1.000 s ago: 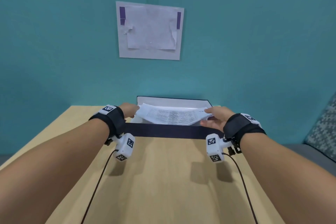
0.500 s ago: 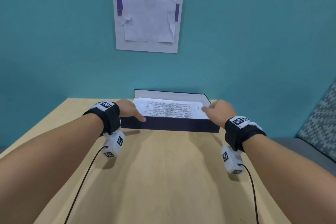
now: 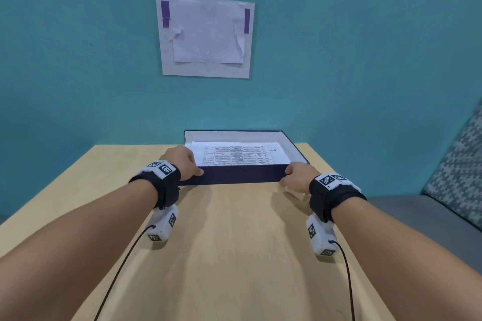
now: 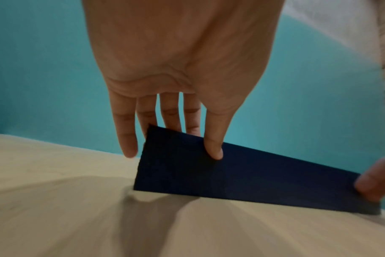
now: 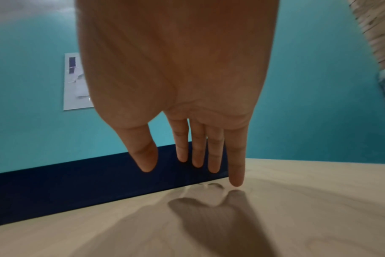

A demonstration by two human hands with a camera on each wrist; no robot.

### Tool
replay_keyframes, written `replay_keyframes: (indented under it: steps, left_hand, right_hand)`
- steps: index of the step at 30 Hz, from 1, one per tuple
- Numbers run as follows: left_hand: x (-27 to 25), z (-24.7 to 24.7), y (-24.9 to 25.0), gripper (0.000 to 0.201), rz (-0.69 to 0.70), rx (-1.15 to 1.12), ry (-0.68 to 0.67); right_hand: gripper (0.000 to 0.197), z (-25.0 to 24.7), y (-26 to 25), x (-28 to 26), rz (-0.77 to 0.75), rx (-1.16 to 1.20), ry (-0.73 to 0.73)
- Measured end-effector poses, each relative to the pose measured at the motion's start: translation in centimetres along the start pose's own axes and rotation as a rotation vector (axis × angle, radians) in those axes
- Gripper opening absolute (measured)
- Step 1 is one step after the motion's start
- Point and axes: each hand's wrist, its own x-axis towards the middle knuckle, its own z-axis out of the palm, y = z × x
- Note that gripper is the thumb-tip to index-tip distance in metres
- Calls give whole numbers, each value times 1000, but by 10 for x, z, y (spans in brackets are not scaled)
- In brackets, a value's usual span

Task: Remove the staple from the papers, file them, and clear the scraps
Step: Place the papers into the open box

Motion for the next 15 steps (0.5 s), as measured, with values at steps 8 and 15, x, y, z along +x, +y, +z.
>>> replay_keyframes:
  steps: [8, 15]
  left_hand:
    - [-66, -37, 42, 18, 159, 140, 92]
    - [-204, -99, 100, 12, 513, -142, -42]
  right_hand:
    - [37, -45, -14, -66, -94, -37, 11]
    - [26, -115, -39, -253, -317, 56, 49]
